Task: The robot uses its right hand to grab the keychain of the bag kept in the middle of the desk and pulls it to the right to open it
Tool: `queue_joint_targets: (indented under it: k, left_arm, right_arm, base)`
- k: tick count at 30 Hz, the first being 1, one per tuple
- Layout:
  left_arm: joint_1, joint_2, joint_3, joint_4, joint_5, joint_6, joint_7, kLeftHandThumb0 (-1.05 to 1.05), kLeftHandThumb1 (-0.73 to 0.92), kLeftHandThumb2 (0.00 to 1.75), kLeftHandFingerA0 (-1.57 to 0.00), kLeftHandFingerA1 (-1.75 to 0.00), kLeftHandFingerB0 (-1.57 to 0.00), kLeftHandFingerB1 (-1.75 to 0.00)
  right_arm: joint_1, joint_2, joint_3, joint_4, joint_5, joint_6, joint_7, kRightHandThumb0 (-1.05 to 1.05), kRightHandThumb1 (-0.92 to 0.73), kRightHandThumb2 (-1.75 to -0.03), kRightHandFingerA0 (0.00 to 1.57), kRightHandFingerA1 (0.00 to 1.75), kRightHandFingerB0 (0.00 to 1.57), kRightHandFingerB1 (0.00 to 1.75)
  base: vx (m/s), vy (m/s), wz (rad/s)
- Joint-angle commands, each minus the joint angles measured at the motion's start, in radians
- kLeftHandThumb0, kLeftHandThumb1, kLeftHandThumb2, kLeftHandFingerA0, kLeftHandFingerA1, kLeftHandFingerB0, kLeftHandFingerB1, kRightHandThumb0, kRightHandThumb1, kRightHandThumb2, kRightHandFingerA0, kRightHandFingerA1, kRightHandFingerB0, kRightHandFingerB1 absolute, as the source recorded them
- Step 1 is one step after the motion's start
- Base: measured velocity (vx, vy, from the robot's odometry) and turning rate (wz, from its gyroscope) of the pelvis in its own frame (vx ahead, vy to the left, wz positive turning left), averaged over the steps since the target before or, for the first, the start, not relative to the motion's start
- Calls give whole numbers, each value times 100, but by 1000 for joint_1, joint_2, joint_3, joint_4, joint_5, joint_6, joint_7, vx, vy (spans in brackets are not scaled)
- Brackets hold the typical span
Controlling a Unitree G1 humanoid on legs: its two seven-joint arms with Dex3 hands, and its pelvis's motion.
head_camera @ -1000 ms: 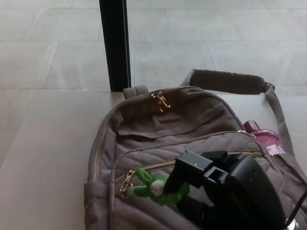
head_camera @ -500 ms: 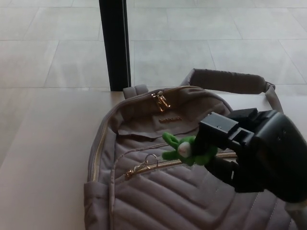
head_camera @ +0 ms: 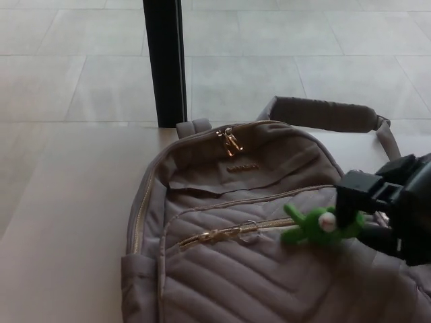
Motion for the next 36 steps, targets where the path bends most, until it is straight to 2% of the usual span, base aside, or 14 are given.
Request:
queue_joint_targets:
  k: [1,3,6,8,12,18,21,25,27,30,31,33,35,36]
  left_arm:
    - [6,-1,16,2,-8,8,0,-81,90,67,-78,-59,-67,-47]
    - [15,3,5,-12,7,-1,8,-79,92,68,-78,-58,-65,-46]
    - [17,3,5,-15,8,0,6,-78,92,68,-78,-59,-64,-46]
    - [15,2,3,-9,12,7,12,-81,92,68,-79,-57,-65,-46]
    - [16,-4,16,-3,-3,20,8,-83,91,67,-79,-59,-66,-46]
    - [26,4,5,-13,12,-2,9,-84,92,70,-78,-55,-63,-45]
    - [31,6,0,-16,16,-16,11,-84,92,71,-77,-54,-61,-46]
    - [33,-6,8,-9,9,3,17,-82,92,69,-79,-57,-65,-45]
    - [34,-5,17,-12,-3,21,8,-82,91,68,-78,-58,-66,-45]
    - [33,-12,14,-12,2,23,13,-82,92,68,-80,-59,-65,-44]
    - [29,-16,19,-5,-3,34,14,-83,91,68,-81,-60,-67,-43]
    - [28,-14,9,-3,10,28,17,-82,92,68,-79,-59,-65,-44]
    - [33,-9,-5,-7,24,16,25,-83,92,70,-79,-59,-65,-44]
    - [31,-10,-6,-4,23,21,28,-83,92,69,-79,-59,-65,-44]
  right_arm:
    - [26,-75,-57,82,-25,-54,-66,-28,-40,-109,102,175,79,158]
    - [31,-110,-73,134,-54,-68,-108,-27,-38,-103,99,175,74,162]
    - [28,-116,-76,165,-45,-80,-124,-27,-39,-100,99,175,74,161]
    - [36,-139,-95,191,-49,-57,-119,-29,-40,-116,96,175,76,157]
    - [50,-154,-120,194,-38,-31,-105,-29,-42,-103,93,175,72,160]
    - [75,-181,-169,247,-32,-21,-139,-25,-33,-116,93,175,71,159]
    - [85,-219,-189,279,-81,-8,-184,-25,-29,-113,92,175,72,156]
    - [93,-277,-207,370,-59,-36,-206,-23,-30,-112,89,175,70,156]
    - [101,-278,-206,374,-47,-44,-216,-25,-37,-105,87,175,67,158]
    - [103,-272,-198,379,-52,-72,-263,-26,-36,-109,90,175,69,158]
    - [96,-228,-185,336,-31,-60,-246,-20,-33,-111,92,175,67,160]
    - [98,-215,-178,300,-51,-35,-245,-18,-35,-105,91,175,70,156]
    - [86,-188,-167,265,-49,-19,-237,-17,-34,-108,89,175,69,156]
    - [86,-176,-164,226,-31,7,-191,-18,-36,-106,88,175,67,155]
  base:
    - [0,0,0]
    - [0,0,0]
    - [0,0,0]
    - [0,0,0]
    - [0,0,0]
    - [0,0,0]
    - [0,0,0]
    - [0,0,0]
    - [0,0,0]
    - [0,0,0]
    - [0,0,0]
    - [0,0,0]
    - [0,0,0]
    - [0,0,0]
